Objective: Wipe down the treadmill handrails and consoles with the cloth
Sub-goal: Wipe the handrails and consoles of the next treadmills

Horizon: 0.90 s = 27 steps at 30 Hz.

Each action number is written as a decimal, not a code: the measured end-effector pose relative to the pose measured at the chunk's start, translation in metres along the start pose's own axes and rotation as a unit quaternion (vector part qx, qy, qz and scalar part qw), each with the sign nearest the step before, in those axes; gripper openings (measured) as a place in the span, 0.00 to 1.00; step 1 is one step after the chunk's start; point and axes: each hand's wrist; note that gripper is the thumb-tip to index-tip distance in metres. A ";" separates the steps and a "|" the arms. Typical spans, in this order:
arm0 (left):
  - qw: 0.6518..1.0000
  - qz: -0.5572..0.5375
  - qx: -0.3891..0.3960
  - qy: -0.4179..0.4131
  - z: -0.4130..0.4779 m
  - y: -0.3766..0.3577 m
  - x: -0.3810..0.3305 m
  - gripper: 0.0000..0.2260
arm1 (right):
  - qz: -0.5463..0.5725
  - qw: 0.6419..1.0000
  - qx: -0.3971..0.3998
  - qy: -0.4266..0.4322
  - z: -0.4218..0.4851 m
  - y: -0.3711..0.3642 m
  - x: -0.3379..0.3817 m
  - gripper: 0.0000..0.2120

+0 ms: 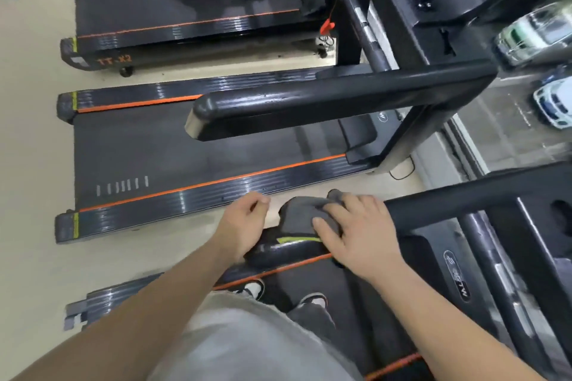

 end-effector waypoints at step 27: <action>0.908 0.256 0.136 -0.301 0.004 -0.131 -0.090 0.14 | 0.600 0.369 -0.120 -0.700 0.012 0.000 -0.134 0.50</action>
Point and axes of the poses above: each hand's wrist, its own z-axis towards the middle knuckle, its own y-axis out of the back of the hand, x = y × z, and after that the axes turned 3 degrees about -z, right-handed
